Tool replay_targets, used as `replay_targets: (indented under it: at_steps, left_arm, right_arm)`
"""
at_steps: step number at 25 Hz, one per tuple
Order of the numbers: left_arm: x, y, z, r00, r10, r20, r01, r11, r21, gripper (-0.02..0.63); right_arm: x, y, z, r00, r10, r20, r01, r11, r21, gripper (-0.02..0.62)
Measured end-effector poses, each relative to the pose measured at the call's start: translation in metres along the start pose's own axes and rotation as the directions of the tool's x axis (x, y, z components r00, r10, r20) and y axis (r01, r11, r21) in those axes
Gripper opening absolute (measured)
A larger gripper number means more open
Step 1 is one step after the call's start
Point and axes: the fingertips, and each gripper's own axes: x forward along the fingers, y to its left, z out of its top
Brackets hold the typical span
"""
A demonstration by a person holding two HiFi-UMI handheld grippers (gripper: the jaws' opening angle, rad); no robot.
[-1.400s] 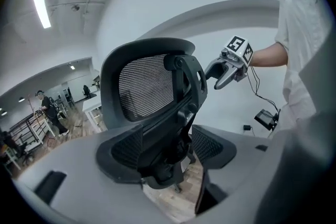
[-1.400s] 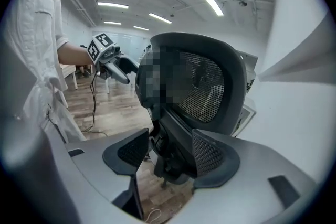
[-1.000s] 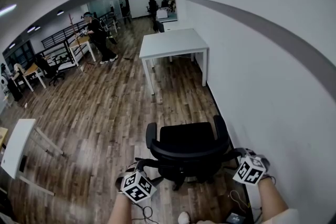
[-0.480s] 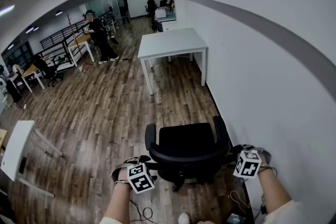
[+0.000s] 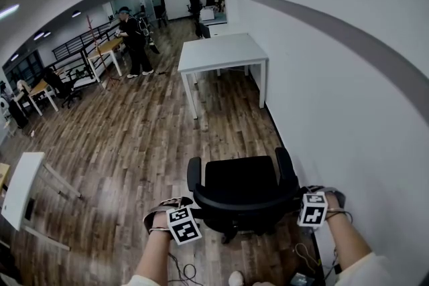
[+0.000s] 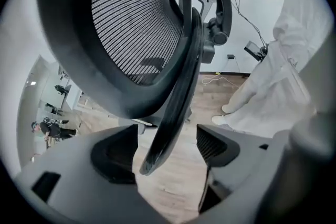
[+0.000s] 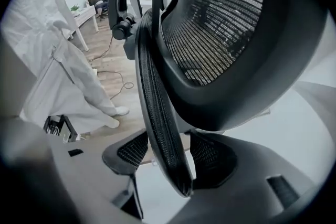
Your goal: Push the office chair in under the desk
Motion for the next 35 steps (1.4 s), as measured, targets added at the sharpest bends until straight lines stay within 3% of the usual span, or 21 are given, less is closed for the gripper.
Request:
replay_targets:
  at_steps: [5,10,20,25,30,35]
  left_arm:
    - [0.016,-0.004,-0.008,0.997,-0.049,-0.055,0.051,0.998,0.031,0.350]
    - [0.029,-0.009,-0.003,0.993,-0.101,-0.059,0.103,0.994,0.040,0.350]
    - [0.052,-0.008,-0.008,0.988,-0.122,-0.095,0.130,0.988,0.083,0.339]
    - [0.057,-0.005,-0.014,0.985,-0.106,-0.136,0.127,0.979,0.161,0.275]
    - [0.060,0.002,-0.016,0.985,-0.099,-0.143,0.124,0.977,0.175,0.258]
    - [0.068,0.017,-0.016,0.985,-0.093,-0.146,0.119,0.976,0.183,0.250]
  right_arm:
    - [0.014,0.002,-0.008,0.999,0.025,-0.041,-0.025,1.000,-0.016,0.267]
    - [0.028,0.003,-0.015,0.997,0.047,-0.068,-0.048,0.998,-0.026,0.267]
    - [0.037,0.009,-0.016,0.994,0.096,-0.061,-0.098,0.994,-0.044,0.263]
    - [0.032,0.003,-0.013,0.995,0.073,-0.069,-0.079,0.993,-0.091,0.213]
    - [0.032,-0.003,-0.007,0.998,0.011,-0.065,-0.021,0.988,-0.155,0.133]
    - [0.039,-0.015,-0.005,0.997,0.004,-0.071,-0.015,0.987,-0.161,0.122]
